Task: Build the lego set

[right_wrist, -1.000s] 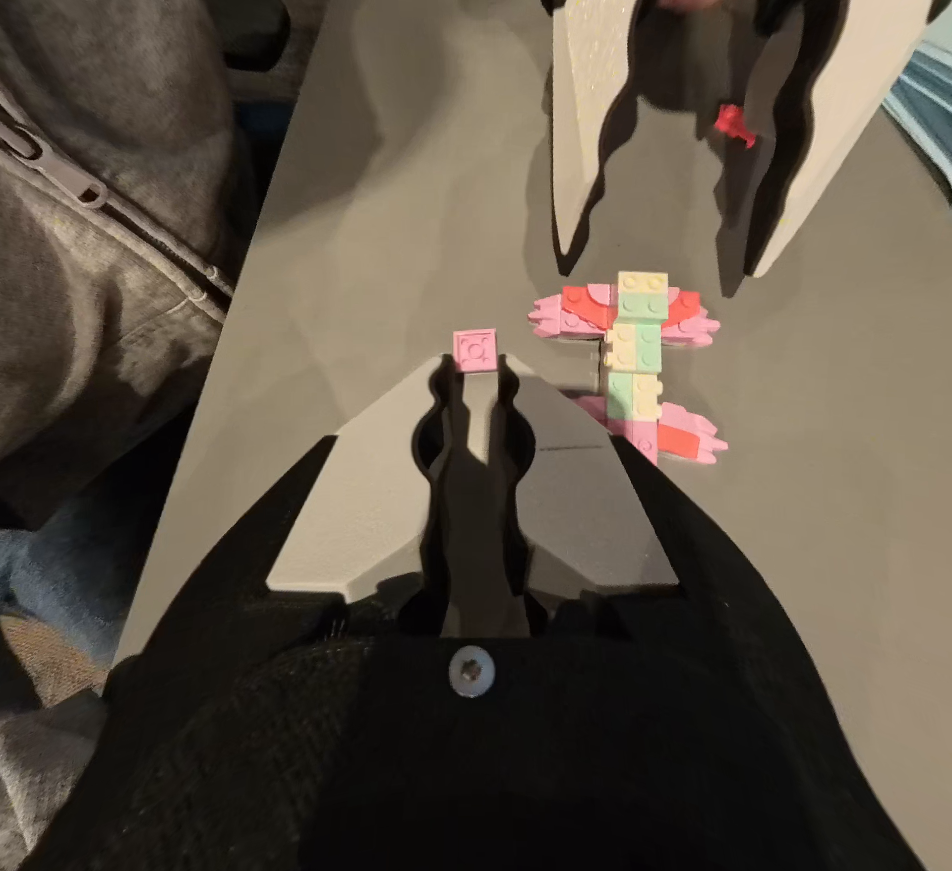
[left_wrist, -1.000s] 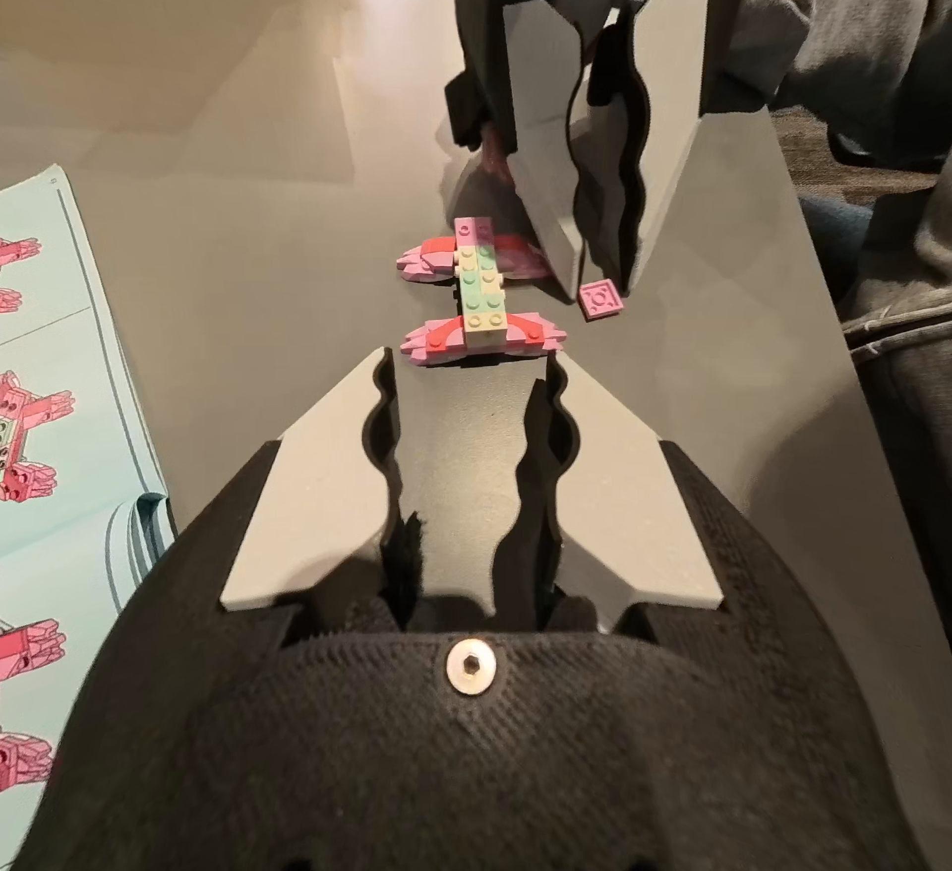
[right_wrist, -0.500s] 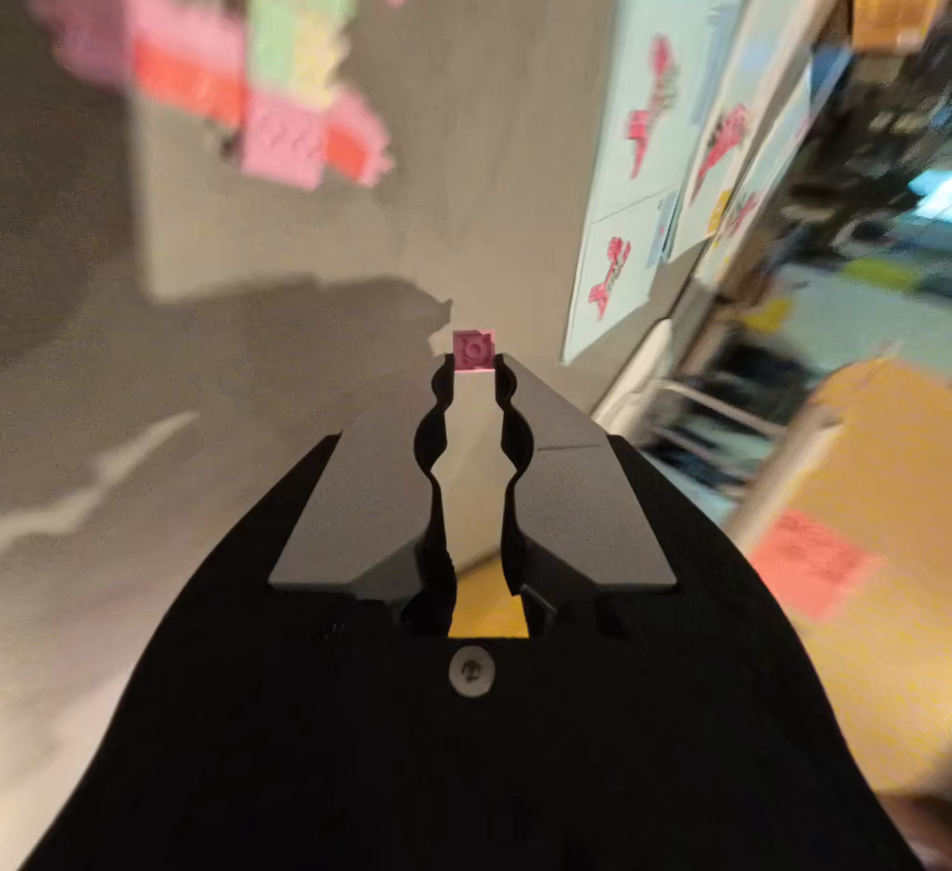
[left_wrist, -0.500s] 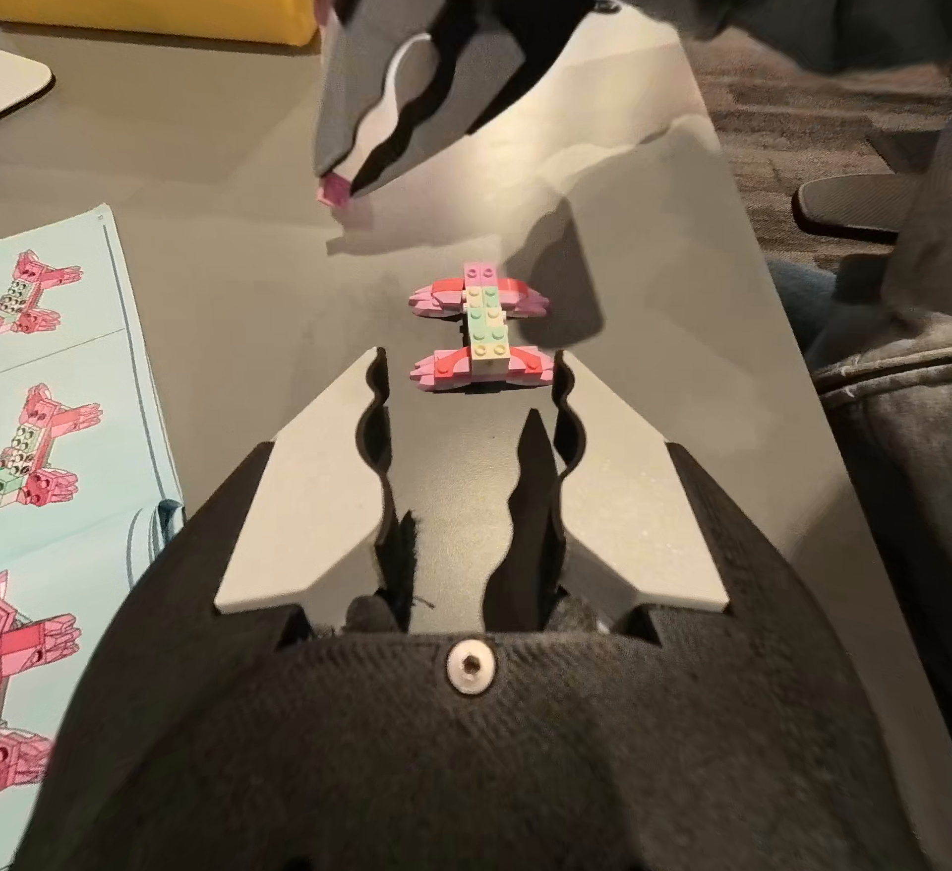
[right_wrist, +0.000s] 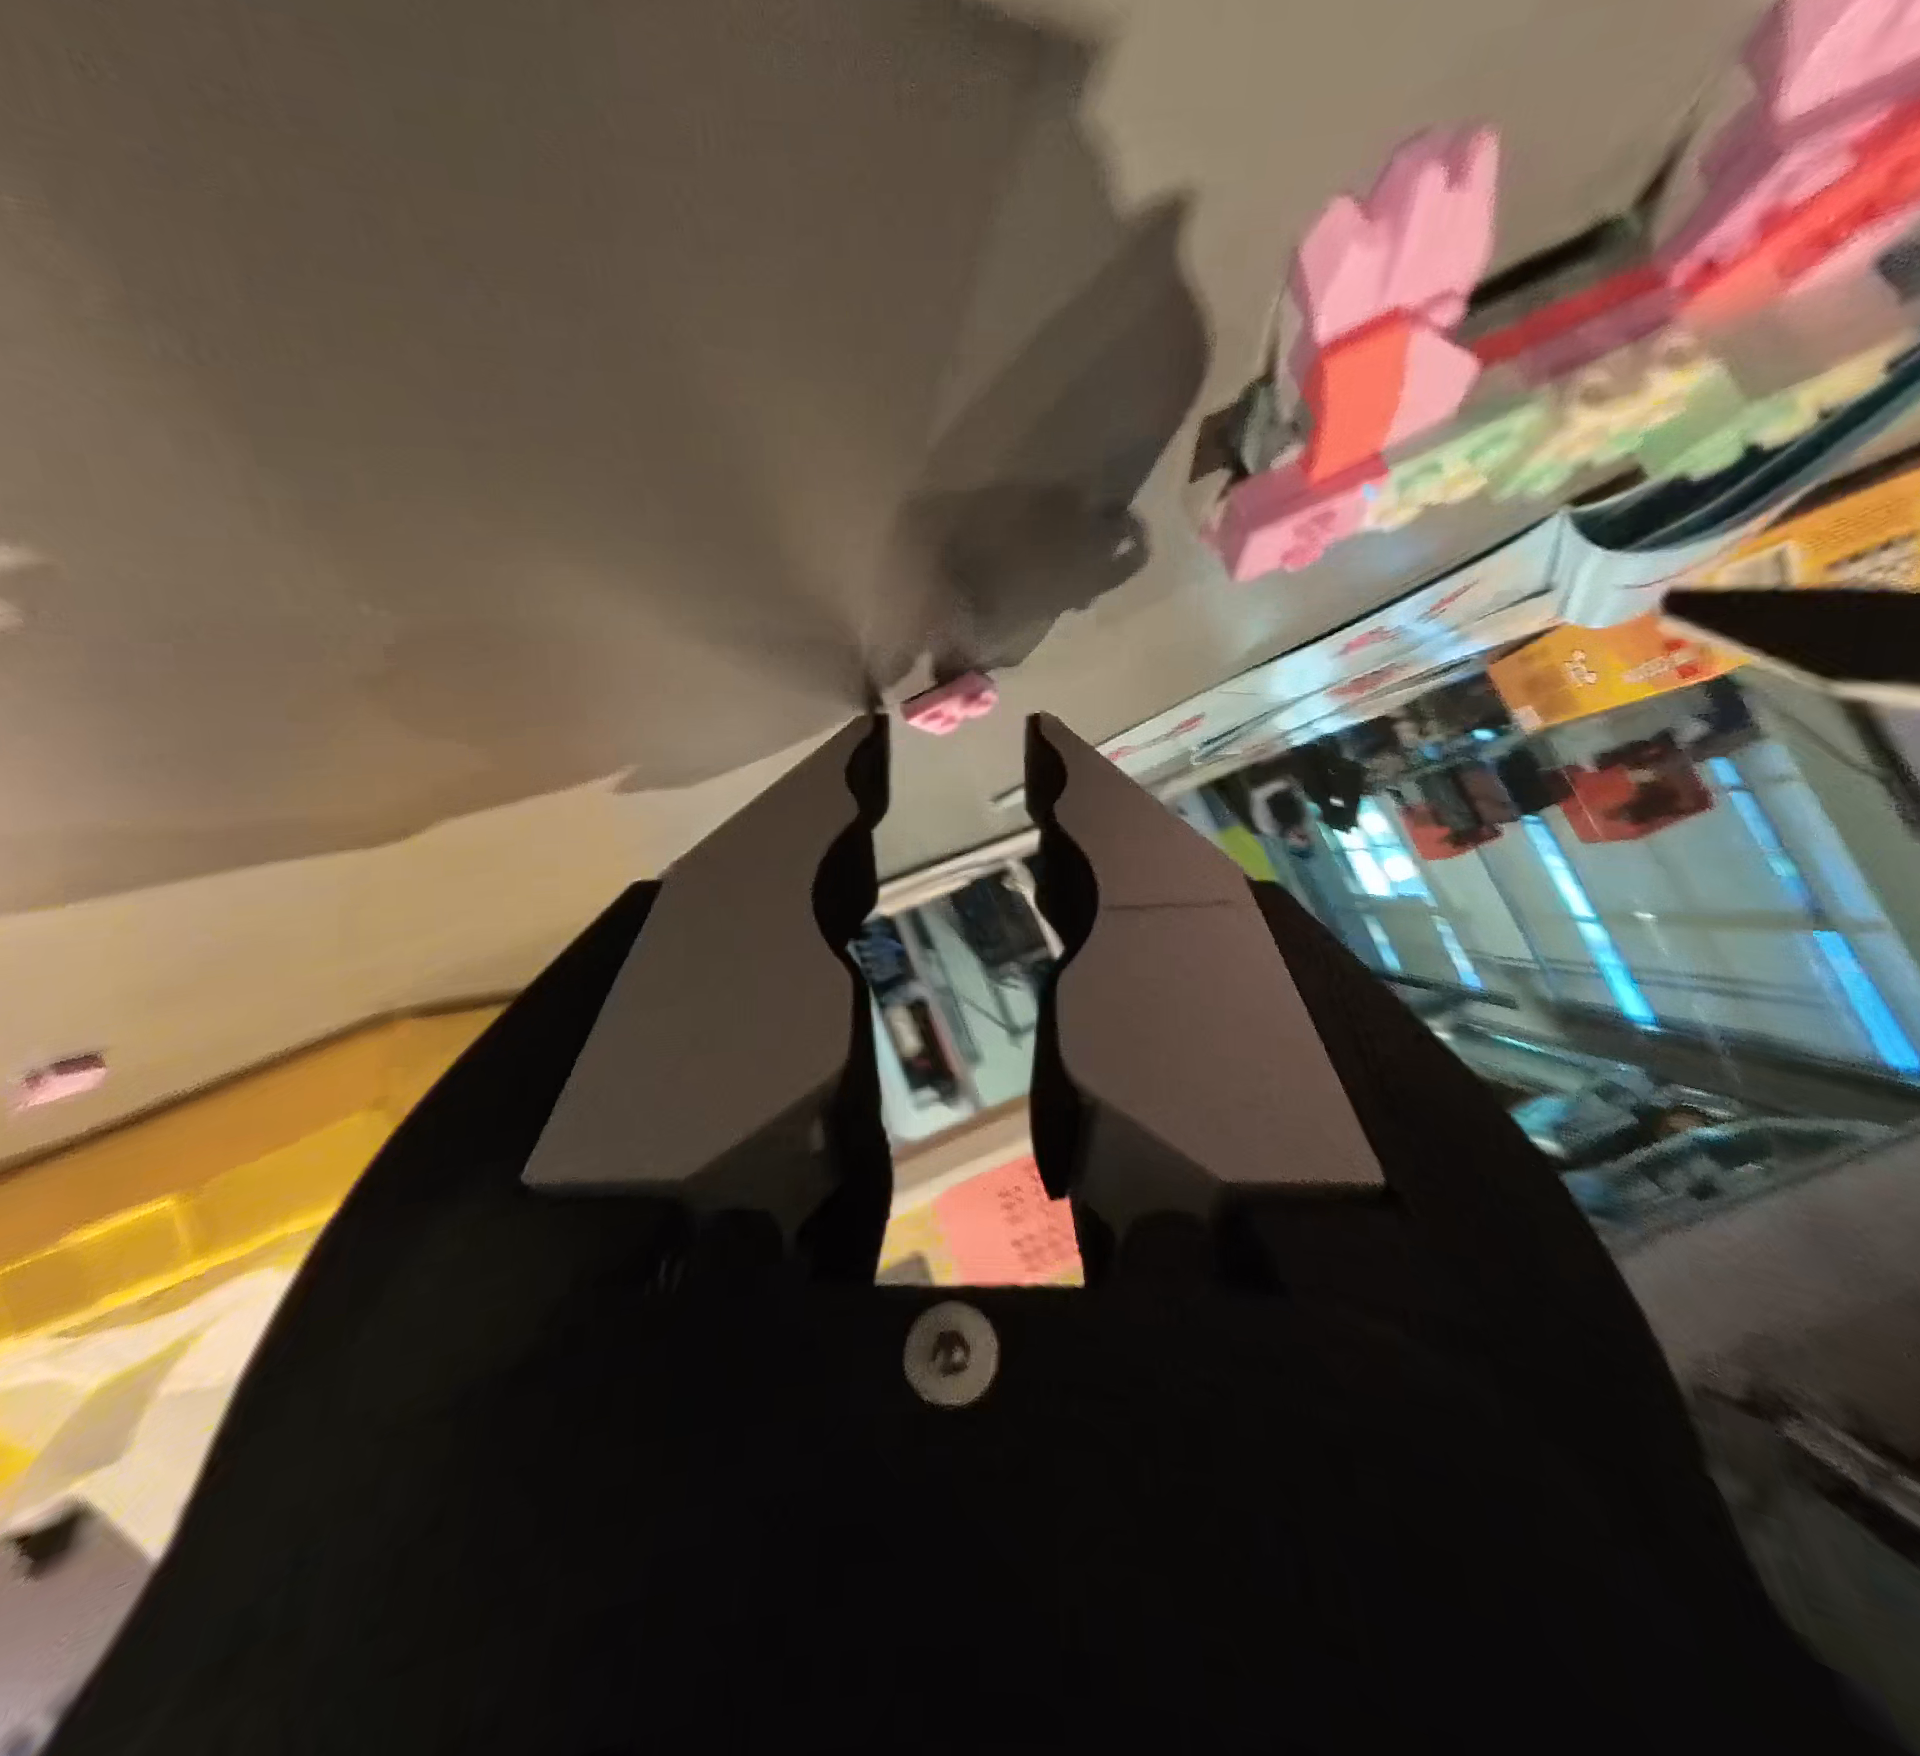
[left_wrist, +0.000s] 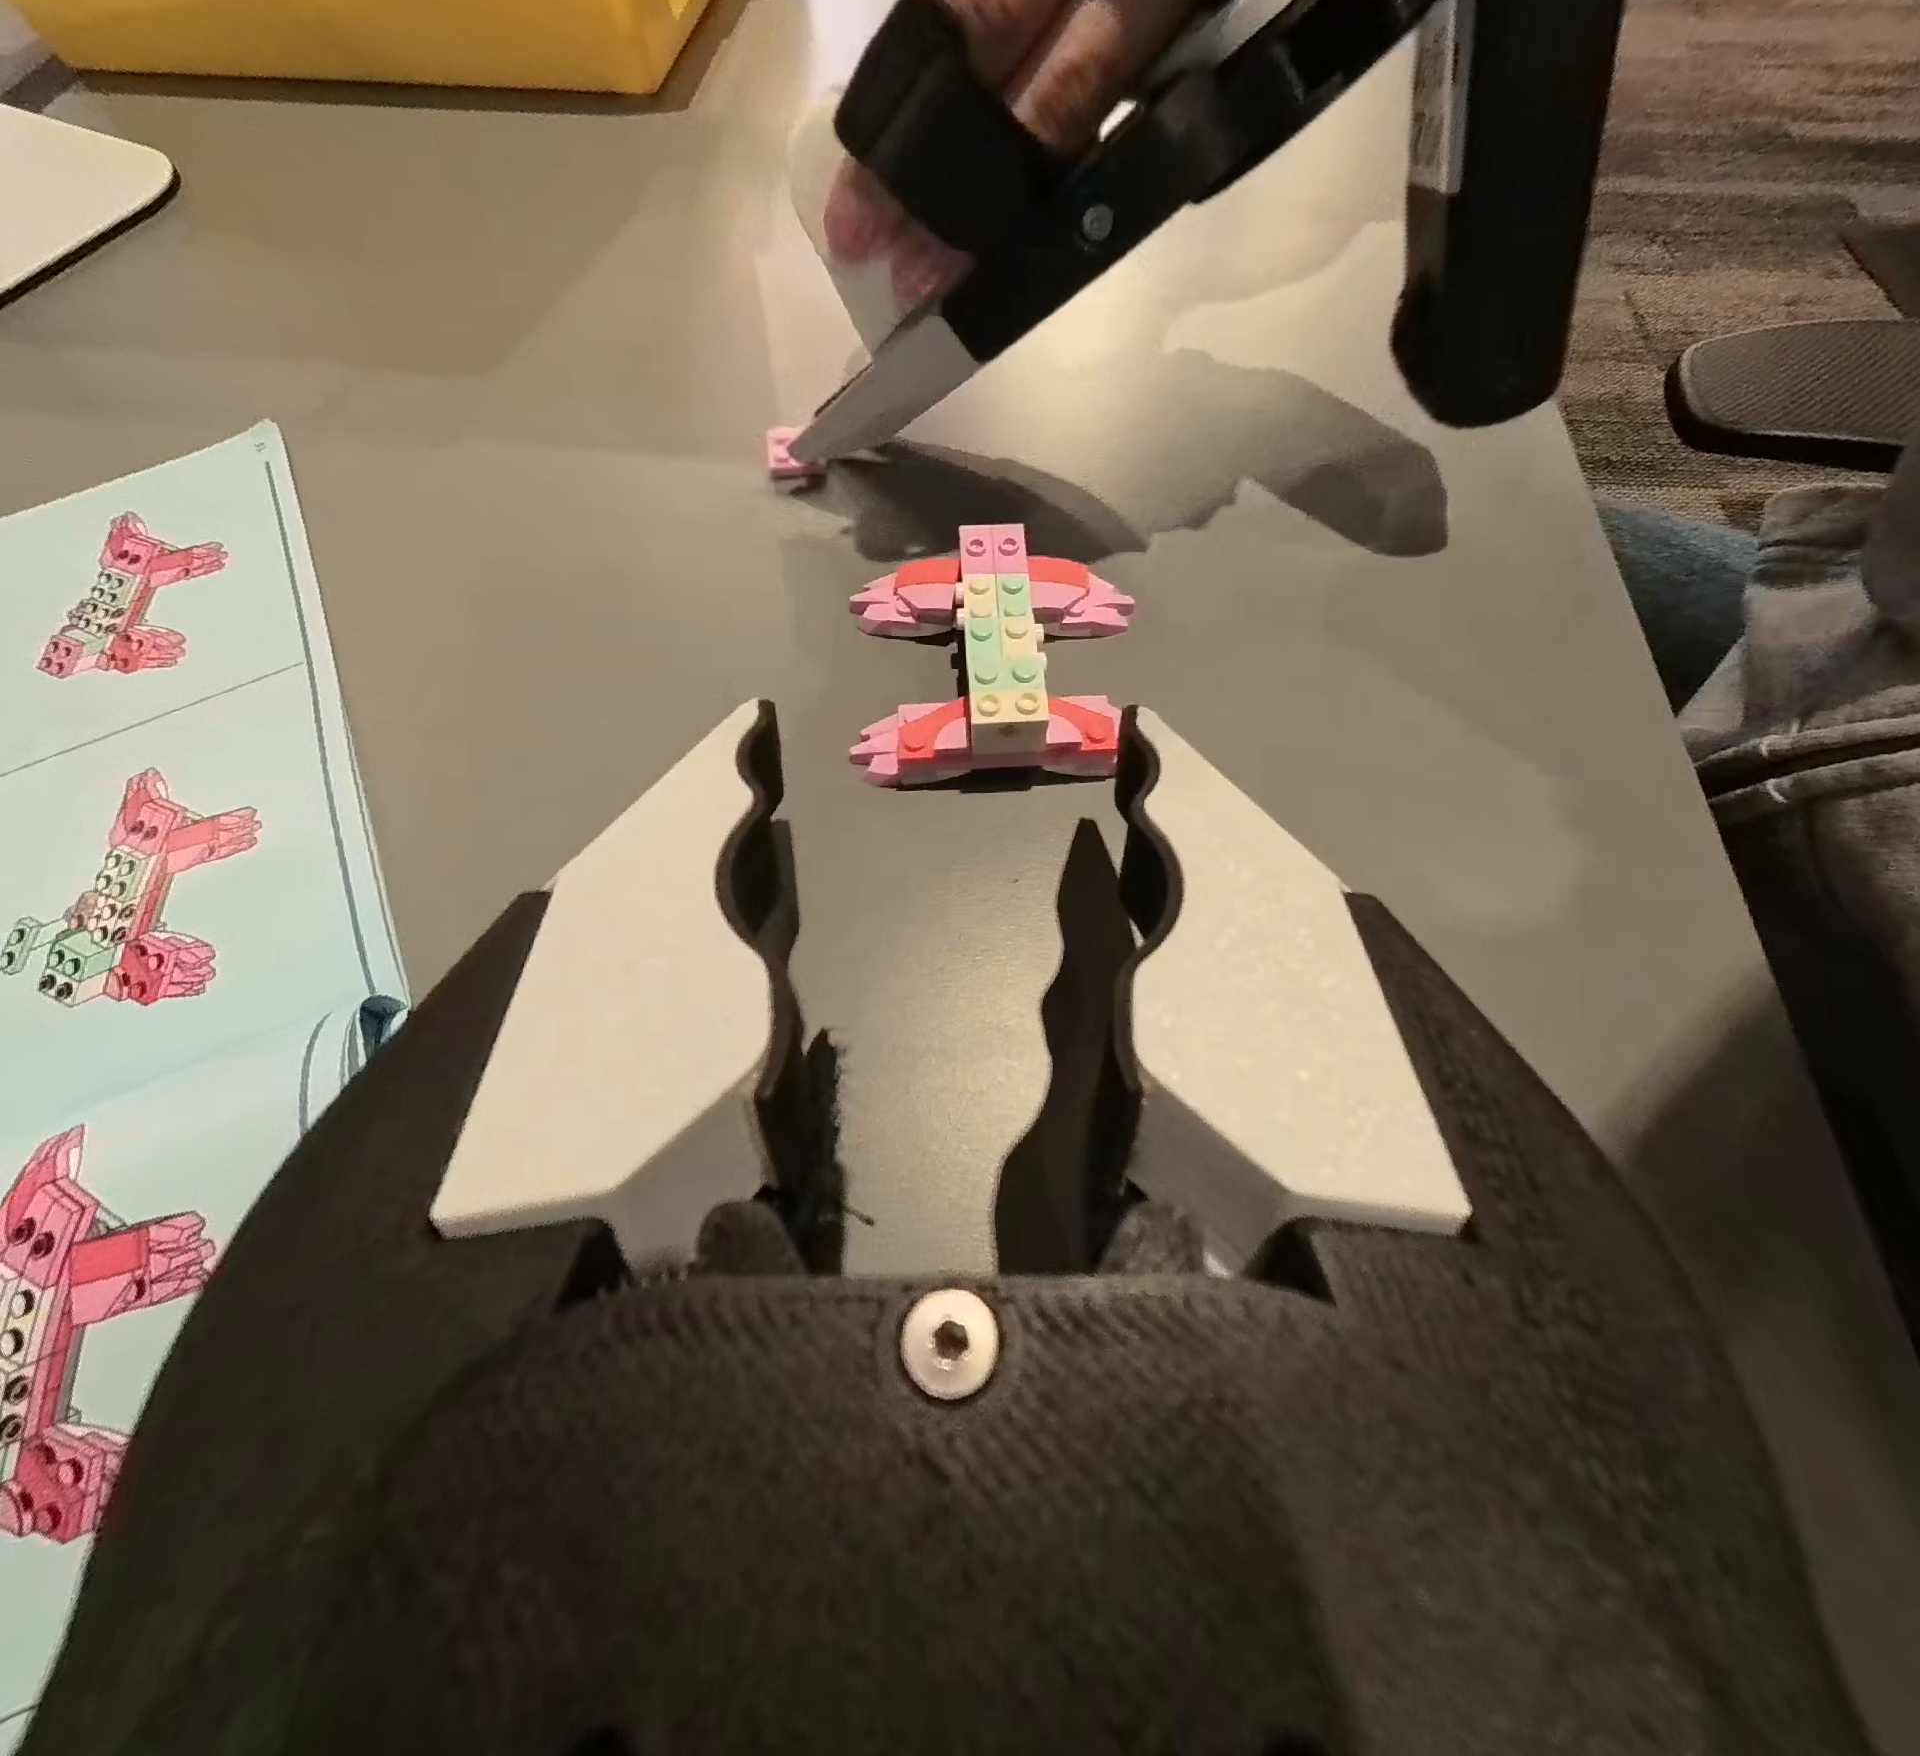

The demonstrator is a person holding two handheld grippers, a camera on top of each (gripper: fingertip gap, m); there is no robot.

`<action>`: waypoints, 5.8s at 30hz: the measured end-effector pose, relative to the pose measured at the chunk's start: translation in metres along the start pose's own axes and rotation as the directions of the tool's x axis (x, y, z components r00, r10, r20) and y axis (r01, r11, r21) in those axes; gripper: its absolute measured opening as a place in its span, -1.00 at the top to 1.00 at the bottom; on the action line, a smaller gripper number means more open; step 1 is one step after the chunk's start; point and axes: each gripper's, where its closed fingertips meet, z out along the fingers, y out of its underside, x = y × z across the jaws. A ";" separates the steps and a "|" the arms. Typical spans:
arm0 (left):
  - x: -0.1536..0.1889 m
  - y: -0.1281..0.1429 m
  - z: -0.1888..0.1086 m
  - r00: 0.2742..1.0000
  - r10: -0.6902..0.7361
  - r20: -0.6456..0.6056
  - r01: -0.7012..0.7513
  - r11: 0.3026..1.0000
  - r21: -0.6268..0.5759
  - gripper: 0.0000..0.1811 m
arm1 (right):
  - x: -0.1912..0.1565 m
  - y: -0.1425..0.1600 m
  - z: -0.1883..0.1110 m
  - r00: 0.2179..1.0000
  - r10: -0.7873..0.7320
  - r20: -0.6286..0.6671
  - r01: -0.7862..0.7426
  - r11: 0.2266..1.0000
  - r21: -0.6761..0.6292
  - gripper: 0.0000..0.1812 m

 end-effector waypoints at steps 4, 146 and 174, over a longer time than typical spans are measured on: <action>0.000 0.000 0.000 1.000 0.006 0.009 -0.006 1.000 -0.006 0.29 | 0.004 -0.006 -0.014 0.921 0.372 0.115 -0.387 0.907 0.164 0.58; -0.035 -0.012 -0.011 0.723 0.530 0.443 -0.546 0.831 -0.103 0.64 | 0.113 -0.016 -0.032 0.388 0.921 0.045 -0.819 0.321 0.475 0.41; -0.030 -0.013 -0.007 0.676 0.569 0.467 -0.570 0.807 -0.159 0.64 | 0.109 -0.010 -0.010 0.315 0.947 -0.055 -0.873 0.312 0.374 0.81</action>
